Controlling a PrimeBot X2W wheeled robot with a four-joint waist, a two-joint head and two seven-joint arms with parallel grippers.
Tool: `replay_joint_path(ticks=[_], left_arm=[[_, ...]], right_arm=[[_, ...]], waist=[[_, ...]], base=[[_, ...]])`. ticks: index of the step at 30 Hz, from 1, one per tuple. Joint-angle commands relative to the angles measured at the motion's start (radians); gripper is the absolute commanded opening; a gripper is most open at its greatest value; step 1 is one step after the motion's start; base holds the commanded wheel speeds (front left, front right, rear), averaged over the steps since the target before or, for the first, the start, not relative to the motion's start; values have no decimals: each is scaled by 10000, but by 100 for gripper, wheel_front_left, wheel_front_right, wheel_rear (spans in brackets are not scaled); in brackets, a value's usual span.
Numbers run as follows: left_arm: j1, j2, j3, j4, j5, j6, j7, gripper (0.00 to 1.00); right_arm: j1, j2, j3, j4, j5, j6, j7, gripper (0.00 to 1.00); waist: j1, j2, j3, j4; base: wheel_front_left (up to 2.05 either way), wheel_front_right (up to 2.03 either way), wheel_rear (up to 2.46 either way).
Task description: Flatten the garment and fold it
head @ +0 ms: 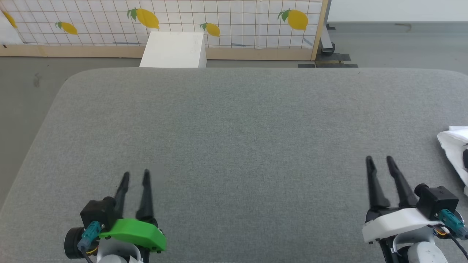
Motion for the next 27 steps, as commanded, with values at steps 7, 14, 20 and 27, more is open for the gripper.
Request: replay_joint_path(ticks=[7,14,20,27], left_arm=[[14,-19,21,-68,99,3,90,0],[34,-46,57,-165,245,7,220,0],[52,-69,88,-250,372,11,333,0],[73,-97,125,-350,522,16,466,0]], right_arm=[[21,1,19,-80,-67,-1,93,0],[54,1,51,-195,-164,-1,227,0],[82,2,79,-296,-249,-2,343,0],[115,3,112,-414,-348,-3,481,0]], waist=[[1,0,2,1],[1,0,4,2],[1,0,7,3],[1,0,9,4]], base=[[0,0,0],[0,0,0],[0,0,0],[0,0,0]])
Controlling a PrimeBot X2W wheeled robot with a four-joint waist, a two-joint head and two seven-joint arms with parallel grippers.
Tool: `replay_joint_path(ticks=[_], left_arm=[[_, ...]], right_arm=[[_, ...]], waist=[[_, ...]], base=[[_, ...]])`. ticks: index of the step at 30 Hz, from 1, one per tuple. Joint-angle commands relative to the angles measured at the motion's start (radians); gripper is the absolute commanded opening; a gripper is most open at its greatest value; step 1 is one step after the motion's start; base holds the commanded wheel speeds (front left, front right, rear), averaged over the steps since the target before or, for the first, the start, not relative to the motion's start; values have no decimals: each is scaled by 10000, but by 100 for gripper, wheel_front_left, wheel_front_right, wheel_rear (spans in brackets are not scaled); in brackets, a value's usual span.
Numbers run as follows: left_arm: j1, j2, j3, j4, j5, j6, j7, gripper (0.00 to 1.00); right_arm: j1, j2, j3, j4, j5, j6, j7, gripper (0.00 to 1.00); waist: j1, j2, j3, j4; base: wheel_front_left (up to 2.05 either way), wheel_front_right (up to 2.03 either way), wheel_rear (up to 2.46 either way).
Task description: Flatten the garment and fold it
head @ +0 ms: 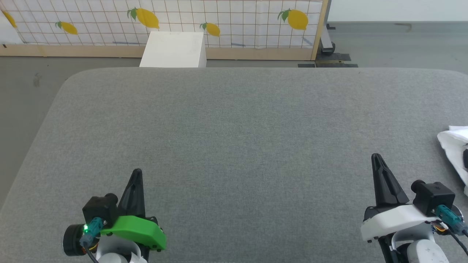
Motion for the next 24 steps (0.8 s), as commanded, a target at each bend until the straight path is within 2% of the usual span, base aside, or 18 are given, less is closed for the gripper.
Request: replay_joint_path(ticks=[1,24], left_arm=[[67,-46,33,-80,120,16,52,0],[134,-136,151,-403,603,31,482,0]], right_arm=[[120,3,29,-89,-122,-3,61,0],[227,6,136,-472,-444,-6,505,0]], waist=[[0,-1,1,1],[0,-1,9,5]], base=[[0,0,0],[0,0,0]])
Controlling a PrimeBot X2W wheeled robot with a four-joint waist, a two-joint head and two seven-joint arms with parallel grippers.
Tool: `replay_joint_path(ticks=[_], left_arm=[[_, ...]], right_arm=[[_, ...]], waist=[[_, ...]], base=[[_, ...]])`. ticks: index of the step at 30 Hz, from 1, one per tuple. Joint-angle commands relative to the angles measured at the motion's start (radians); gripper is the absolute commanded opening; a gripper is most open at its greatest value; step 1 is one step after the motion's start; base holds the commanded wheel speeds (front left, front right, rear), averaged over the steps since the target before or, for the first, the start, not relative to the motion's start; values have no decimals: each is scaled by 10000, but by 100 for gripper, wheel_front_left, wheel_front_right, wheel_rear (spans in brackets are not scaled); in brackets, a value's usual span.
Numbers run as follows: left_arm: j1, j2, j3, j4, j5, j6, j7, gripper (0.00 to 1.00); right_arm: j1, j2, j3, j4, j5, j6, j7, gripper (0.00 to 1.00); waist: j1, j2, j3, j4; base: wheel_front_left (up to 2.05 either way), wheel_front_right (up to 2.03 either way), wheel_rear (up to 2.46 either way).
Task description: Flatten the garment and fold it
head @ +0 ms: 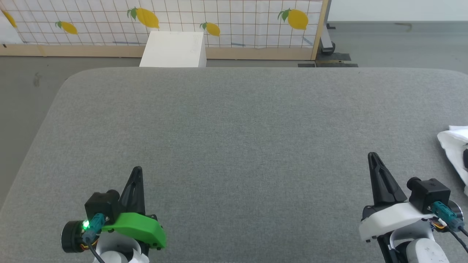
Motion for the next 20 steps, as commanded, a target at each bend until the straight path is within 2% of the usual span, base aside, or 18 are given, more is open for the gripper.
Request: replay_joint_path(ticks=[1,20], left_arm=[[126,-64,42,-74,107,29,50,0],[188,-147,151,-372,552,43,447,0]], right_arm=[[187,6,26,-107,-133,-6,68,0],[286,8,124,-459,-430,-8,477,0]], waist=[[0,0,1,1],[0,0,9,4]], base=[[0,0,0],[0,0,0]])
